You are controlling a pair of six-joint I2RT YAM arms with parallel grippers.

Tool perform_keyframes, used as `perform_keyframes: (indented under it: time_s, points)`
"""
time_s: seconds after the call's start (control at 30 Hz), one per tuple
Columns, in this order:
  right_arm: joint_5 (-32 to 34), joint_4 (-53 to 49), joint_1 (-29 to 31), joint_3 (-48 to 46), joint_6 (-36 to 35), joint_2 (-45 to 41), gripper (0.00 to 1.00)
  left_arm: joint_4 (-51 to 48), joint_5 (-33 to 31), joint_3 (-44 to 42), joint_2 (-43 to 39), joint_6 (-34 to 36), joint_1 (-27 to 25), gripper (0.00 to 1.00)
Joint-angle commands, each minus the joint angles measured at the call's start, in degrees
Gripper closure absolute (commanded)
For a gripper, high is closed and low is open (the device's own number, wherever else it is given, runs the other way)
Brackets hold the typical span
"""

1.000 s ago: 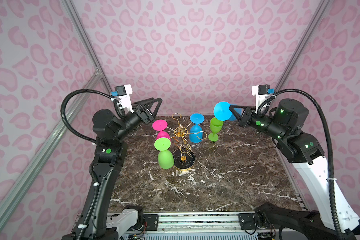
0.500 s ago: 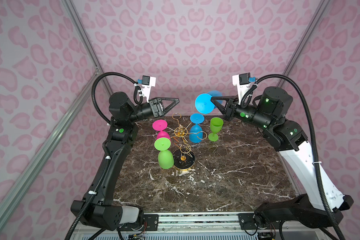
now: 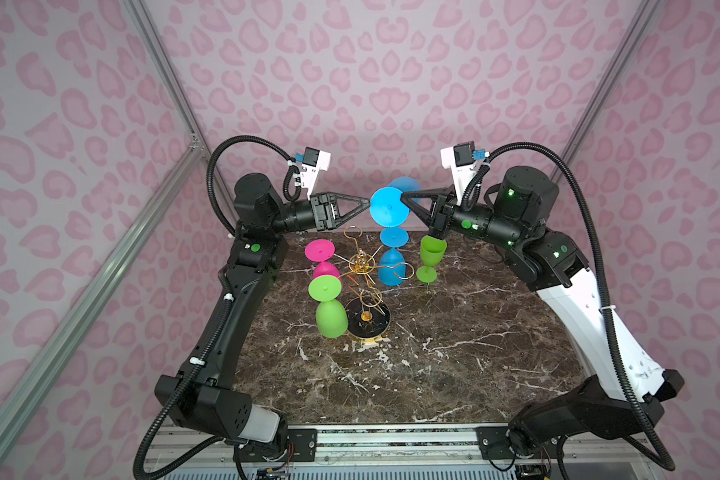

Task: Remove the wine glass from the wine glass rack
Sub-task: 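Grasp the blue glass base with the left gripper and open the right gripper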

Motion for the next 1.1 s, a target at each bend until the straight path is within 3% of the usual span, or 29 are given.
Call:
perform_keyframes:
  time_s: [0.0,0.37,0.83,0.97,1.07]
  points:
    - [-1.14,4.0,0.07,0.33,0.93,1.05,1.0,2.58,0.52,0.79,0.24,0.42,0.02,0.56]
    - [-2.29,7.29,0.06,1.29,2.39,4.34,1.0,2.71,-0.42,0.67,0.24,0.63,-0.11,0.63]
    - [-3.07,9.28,0.07,2.45,2.77,7.6,1.0,2.71,-1.64,0.96,0.6,-0.4,-0.06,0.83]
    - [-2.73,9.39,0.08,2.52,2.25,7.83,1.0,4.69,-2.73,1.3,0.36,-0.63,-0.09,0.95]
    - [-1.97,8.74,0.01,2.75,1.36,7.78,1.0,4.75,-3.54,1.5,0.37,-0.63,-0.07,0.96]
